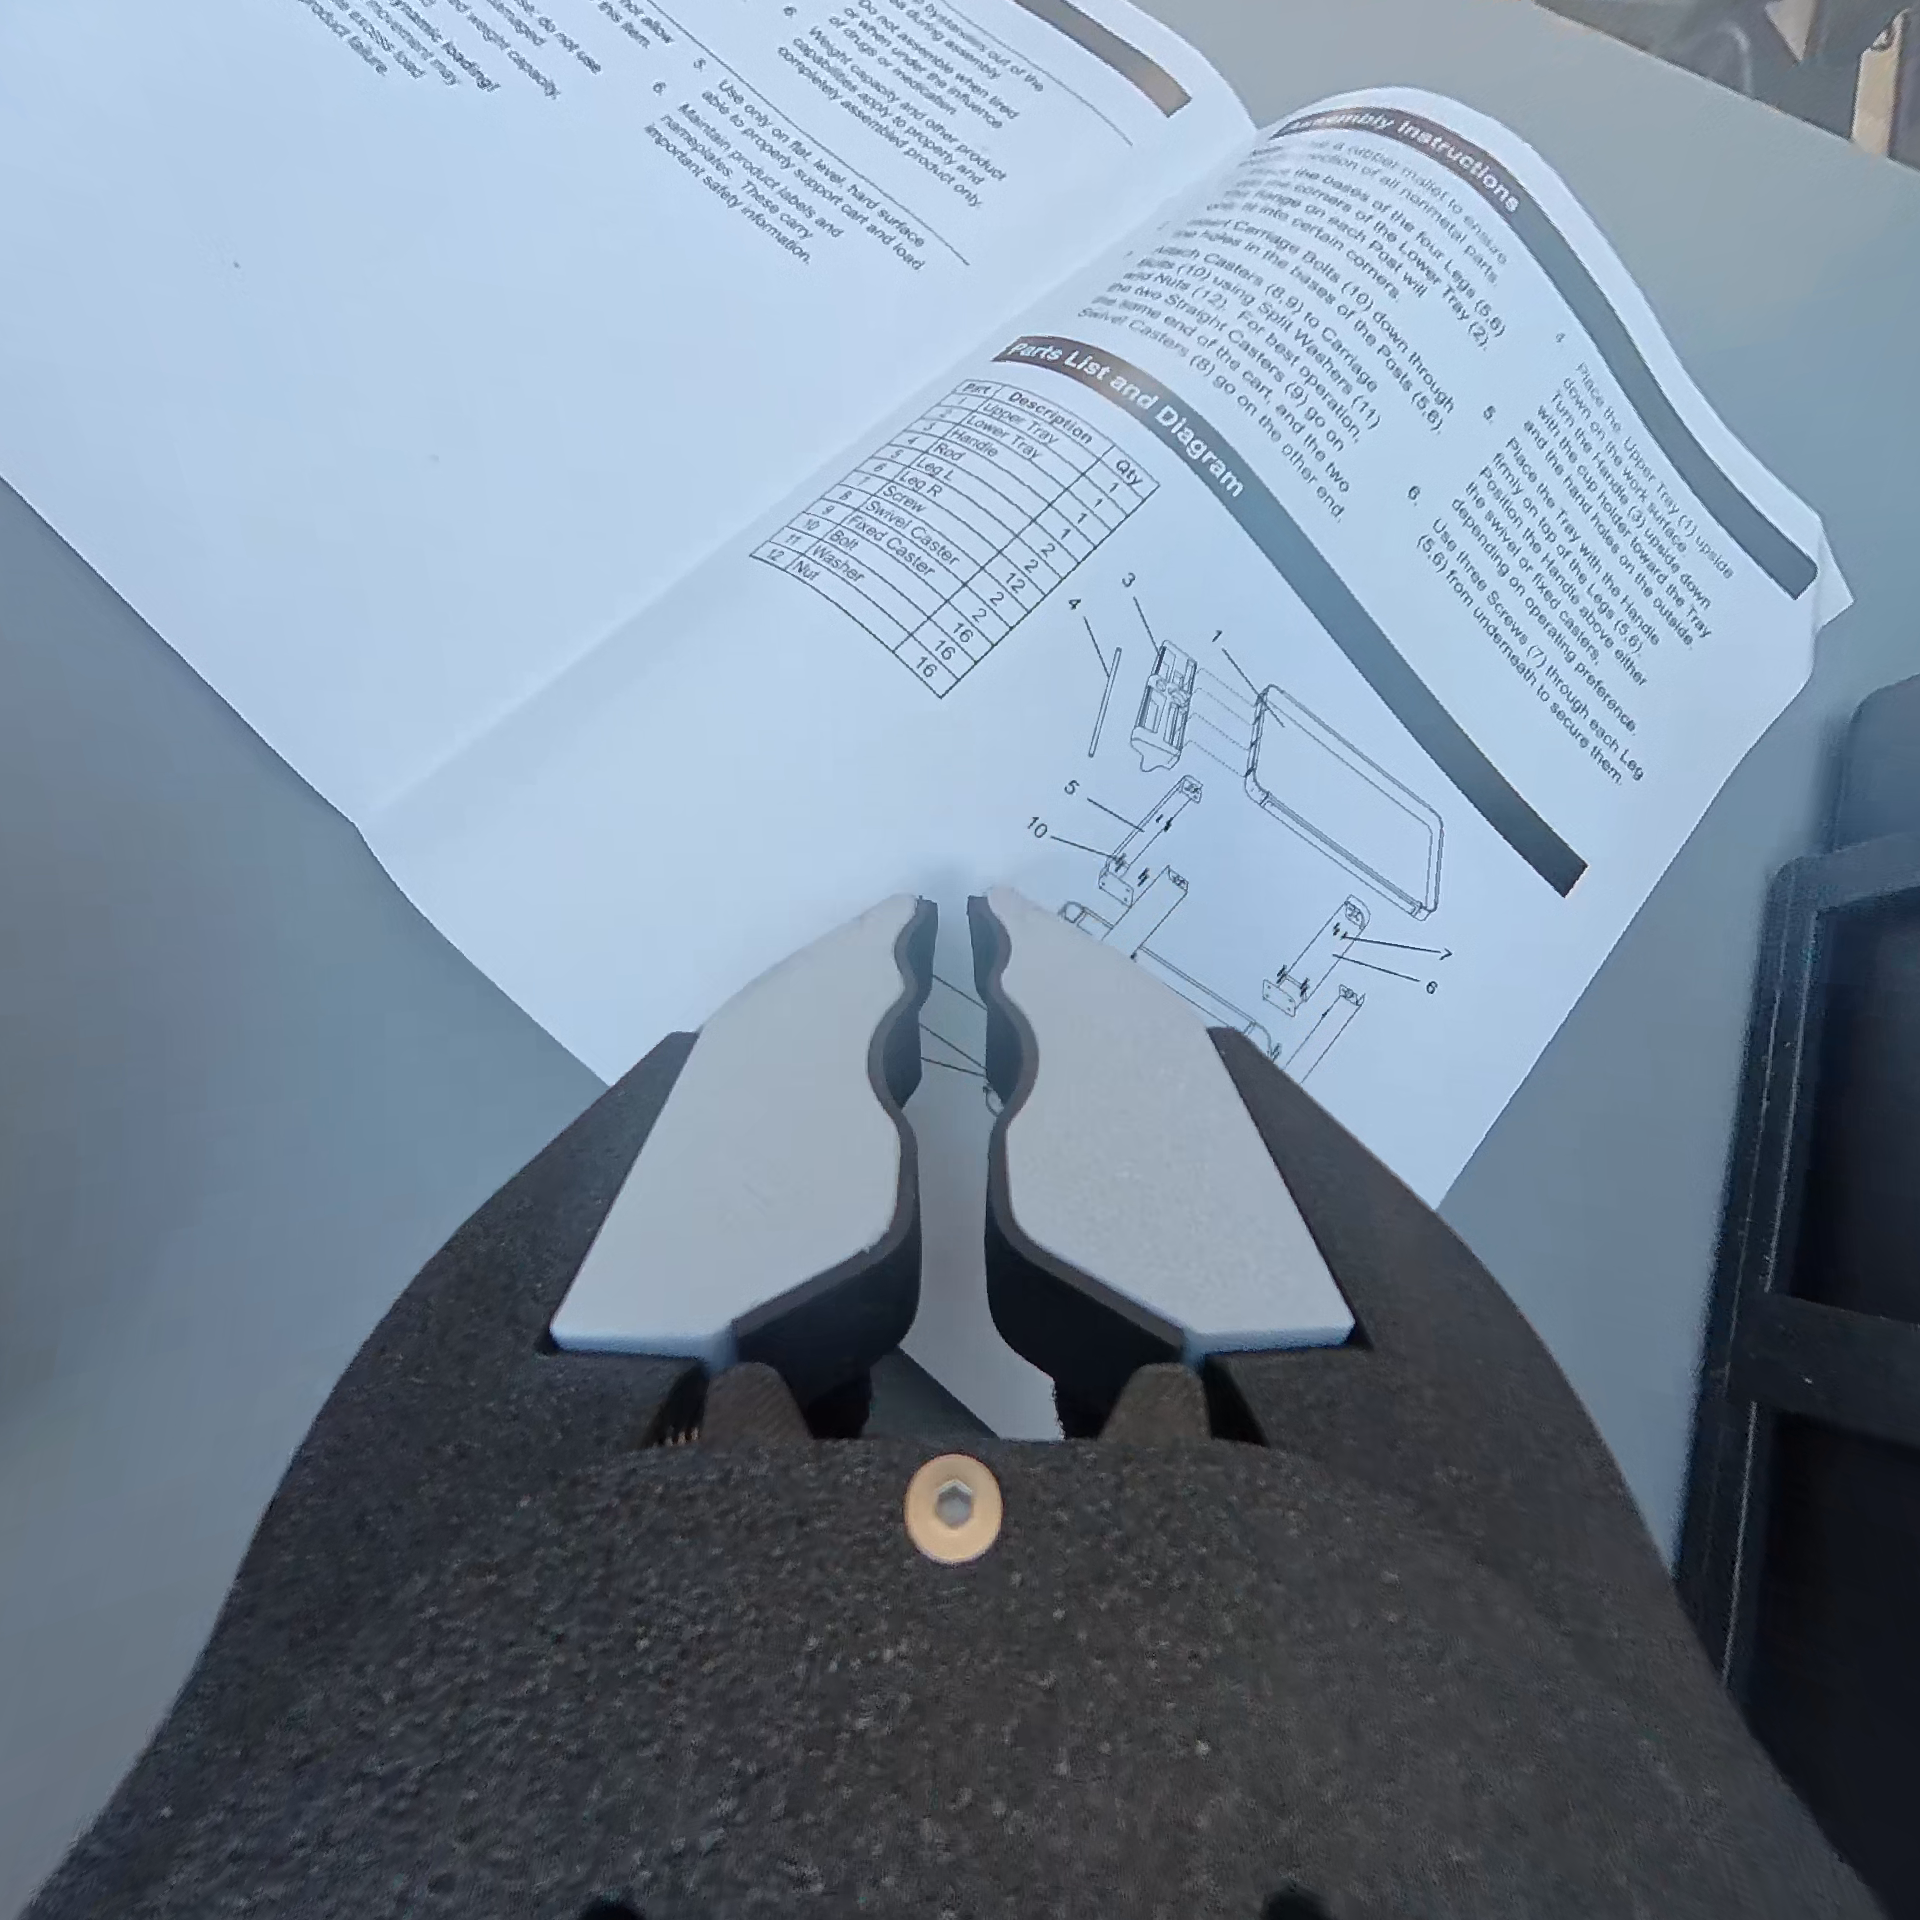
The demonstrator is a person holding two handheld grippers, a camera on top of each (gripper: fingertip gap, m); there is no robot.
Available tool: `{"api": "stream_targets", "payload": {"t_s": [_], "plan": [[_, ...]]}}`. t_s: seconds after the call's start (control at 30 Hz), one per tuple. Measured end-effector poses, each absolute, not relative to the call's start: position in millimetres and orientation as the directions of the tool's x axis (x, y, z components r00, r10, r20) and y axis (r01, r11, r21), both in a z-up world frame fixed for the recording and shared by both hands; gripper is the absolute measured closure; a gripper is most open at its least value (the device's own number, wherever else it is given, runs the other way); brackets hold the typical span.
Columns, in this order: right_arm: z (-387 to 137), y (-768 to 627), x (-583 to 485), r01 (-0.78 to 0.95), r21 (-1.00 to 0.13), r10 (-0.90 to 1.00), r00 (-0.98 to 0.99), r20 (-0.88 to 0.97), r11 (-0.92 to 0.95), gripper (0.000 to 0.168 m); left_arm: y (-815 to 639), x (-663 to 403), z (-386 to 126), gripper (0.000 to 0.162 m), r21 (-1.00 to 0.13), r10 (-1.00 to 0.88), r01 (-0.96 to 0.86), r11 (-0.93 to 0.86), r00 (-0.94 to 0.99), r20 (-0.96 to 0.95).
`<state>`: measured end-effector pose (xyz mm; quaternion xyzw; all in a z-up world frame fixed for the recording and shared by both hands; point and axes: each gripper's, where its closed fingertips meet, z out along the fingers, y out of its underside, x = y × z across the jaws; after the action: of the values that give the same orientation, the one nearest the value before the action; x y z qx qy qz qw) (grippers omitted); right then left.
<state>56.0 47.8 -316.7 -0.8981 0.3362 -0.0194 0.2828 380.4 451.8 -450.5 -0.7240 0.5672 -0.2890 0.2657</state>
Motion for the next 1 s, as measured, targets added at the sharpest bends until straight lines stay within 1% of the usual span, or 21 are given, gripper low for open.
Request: {"api": "stream_targets", "payload": {"t_s": [0.27, 0.7, 1.0], "plan": [[-317, 50, 57, -0.589, -0.527, -0.610, 0.777, -0.157, -0.613, 0.144, 430, 348, -459, 0.155, -0.691, -0.976, -0.690, -0.217, 0.169, 0.138], [-316, 49, 54, -0.586, -0.529, -0.610, 0.778, -0.154, -0.614, 0.144, 433, 354, -451, 0.155, -0.706, -0.976, -0.674, -0.218, 0.170, 0.139], [-316, 49, 51, -0.586, -0.532, -0.612, 0.776, -0.153, -0.611, 0.144, 430, 336, -456, 0.155, -0.695, -0.976, -0.685, -0.217, 0.171, 0.136]]}}
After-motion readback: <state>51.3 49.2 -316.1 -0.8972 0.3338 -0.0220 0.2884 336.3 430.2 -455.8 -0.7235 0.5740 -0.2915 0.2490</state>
